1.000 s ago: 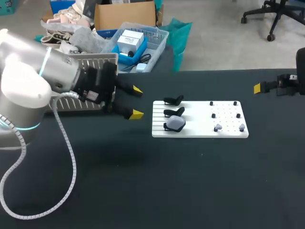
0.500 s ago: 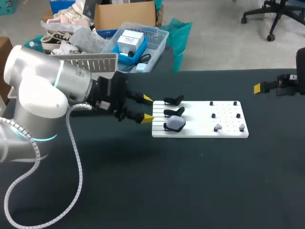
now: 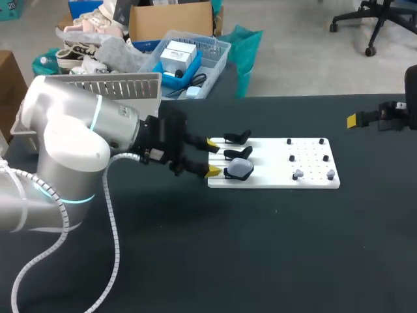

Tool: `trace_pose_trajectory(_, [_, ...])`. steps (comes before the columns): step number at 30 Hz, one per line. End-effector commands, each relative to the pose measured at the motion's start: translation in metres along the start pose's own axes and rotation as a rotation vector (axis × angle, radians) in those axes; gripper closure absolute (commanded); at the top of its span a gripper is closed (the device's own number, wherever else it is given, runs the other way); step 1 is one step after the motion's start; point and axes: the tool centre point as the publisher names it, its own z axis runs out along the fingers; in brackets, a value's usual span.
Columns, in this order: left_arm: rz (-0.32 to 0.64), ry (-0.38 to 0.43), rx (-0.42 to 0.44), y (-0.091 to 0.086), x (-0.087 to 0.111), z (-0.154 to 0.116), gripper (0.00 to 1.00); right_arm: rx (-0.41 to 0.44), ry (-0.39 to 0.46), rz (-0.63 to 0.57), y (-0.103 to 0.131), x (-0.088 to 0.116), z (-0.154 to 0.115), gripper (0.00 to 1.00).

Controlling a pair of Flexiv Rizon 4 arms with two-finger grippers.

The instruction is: Pick up each earbud case from the left stands, insert the matching earbuds, close the lid, and place the case in the box.

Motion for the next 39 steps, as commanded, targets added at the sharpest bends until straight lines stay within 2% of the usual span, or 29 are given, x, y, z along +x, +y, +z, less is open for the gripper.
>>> trace_pose_trajectory(1, [-0.001, 0.009, -0.01, 0.006, 0.005, 0.014, 0.35, -0.001, 0.0, -0.001, -0.001, 0.0, 0.001, 0.0])
trace_pose_trajectory(4, [0.006, 0.012, -0.024, 0.01, 0.008, 0.02, 0.31, -0.001, 0.0, -0.001, -0.001, 0.0, 0.001, 0.0])
trace_pose_trajectory(9, [-0.002, 0.016, -0.029, 0.014, 0.009, 0.024, 0.38, -0.001, 0.0, -0.001, -0.001, 0.0, 0.001, 0.0])
trace_pose_trajectory(21, [-0.005, 0.026, -0.005, 0.01, 0.011, 0.033, 0.43, -0.001, 0.0, -0.001, -0.001, 0.0, 0.001, 0.0])
trace_pose_trajectory(24, [-0.008, 0.027, -0.005, 0.012, 0.01, 0.036, 0.5, -0.001, 0.0, -0.001, -0.001, 0.0, 0.001, 0.0])
trace_pose_trajectory(27, [-0.014, 0.028, -0.007, 0.014, 0.01, 0.039, 0.52, -0.001, 0.0, -0.001, -0.001, 0.0, 0.001, 0.0])
trace_pose_trajectory(39, [-0.02, 0.035, 0.004, 0.01, 0.012, 0.044, 0.51, -0.001, 0.0, -0.001, -0.001, 0.0, 0.001, 0.0])
